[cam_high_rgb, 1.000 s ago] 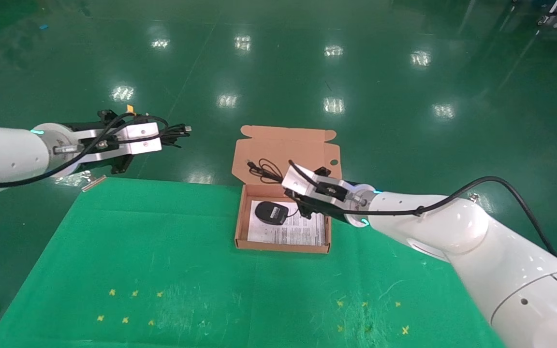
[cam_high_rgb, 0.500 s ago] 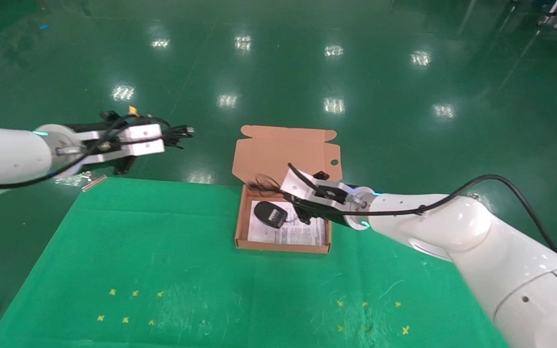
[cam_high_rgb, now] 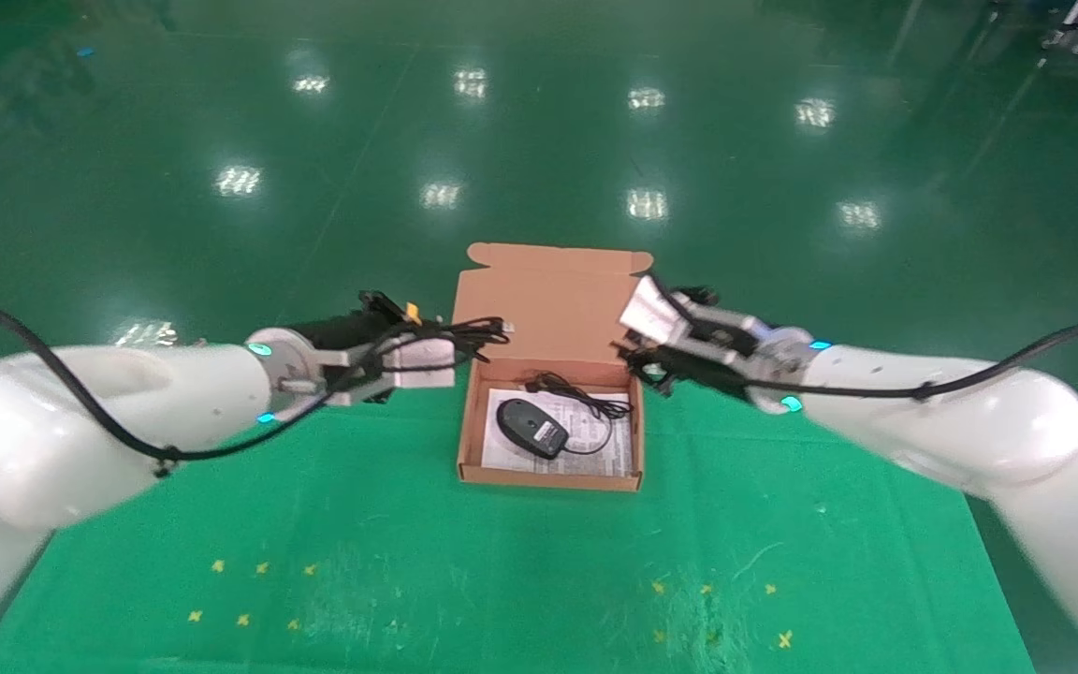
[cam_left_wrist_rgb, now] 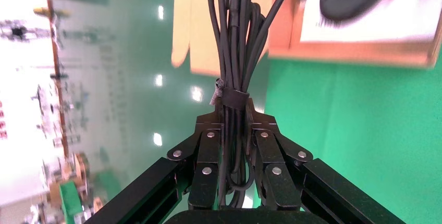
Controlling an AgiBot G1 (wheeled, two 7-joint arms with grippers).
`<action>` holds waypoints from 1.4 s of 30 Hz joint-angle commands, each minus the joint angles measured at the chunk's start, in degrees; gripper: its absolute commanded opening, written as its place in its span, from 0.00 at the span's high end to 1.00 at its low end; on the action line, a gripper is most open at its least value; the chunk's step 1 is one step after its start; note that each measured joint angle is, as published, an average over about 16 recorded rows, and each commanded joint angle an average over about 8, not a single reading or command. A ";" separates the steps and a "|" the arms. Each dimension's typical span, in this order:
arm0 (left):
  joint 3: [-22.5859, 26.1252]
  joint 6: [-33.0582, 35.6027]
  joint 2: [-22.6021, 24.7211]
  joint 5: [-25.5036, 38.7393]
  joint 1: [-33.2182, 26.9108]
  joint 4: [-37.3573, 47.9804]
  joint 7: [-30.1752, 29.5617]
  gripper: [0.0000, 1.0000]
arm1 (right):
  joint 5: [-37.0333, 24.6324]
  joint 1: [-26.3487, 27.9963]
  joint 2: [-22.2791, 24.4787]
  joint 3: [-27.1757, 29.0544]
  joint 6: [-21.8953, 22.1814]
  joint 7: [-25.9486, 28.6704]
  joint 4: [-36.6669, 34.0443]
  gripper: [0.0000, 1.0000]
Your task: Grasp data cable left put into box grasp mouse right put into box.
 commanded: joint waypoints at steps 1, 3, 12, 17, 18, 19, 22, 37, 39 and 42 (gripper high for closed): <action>0.59 -2.54 1.49 -0.85 0.66 1.79 1.67 1.00 | -0.31 0.10 2.30 0.20 0.52 0.72 1.79 0.00; 1.19 -4.51 3.33 -2.38 0.81 4.16 3.55 1.00 | -1.18 0.11 5.07 0.10 0.78 2.44 4.24 0.00; 4.51 -11.54 10.11 -11.00 0.03 15.29 12.33 1.00 | -6.17 -0.83 16.35 -0.90 1.15 12.66 17.27 0.00; 8.60 -14.31 11.05 -17.14 -0.51 18.63 15.50 1.00 | -9.62 -1.81 20.23 -1.55 1.57 18.87 23.25 0.00; 9.56 -14.83 11.12 -18.39 -0.64 19.08 15.90 1.00 | -10.36 -2.02 20.79 -1.67 1.69 20.09 24.23 0.00; 10.50 -15.29 11.17 -19.58 -0.79 19.47 16.20 1.00 | -11.08 -2.19 21.26 -1.77 1.79 21.24 25.09 0.00; 13.49 -16.49 11.28 -22.79 -1.39 20.49 16.86 1.00 | -13.31 -2.68 22.41 -2.00 2.09 24.55 27.39 0.00; 18.52 -18.01 11.62 -27.34 -2.83 22.67 16.69 0.00 | -17.08 -3.26 23.81 -2.27 2.44 28.91 30.52 0.00; 18.34 -17.96 11.59 -27.15 -2.77 22.55 16.74 0.00 | -16.93 -3.25 23.74 -2.27 2.44 28.81 30.39 0.00; 18.10 -17.87 11.55 -26.93 -2.68 22.41 16.80 0.00 | -16.74 -3.23 23.66 -2.27 2.44 28.70 30.22 0.00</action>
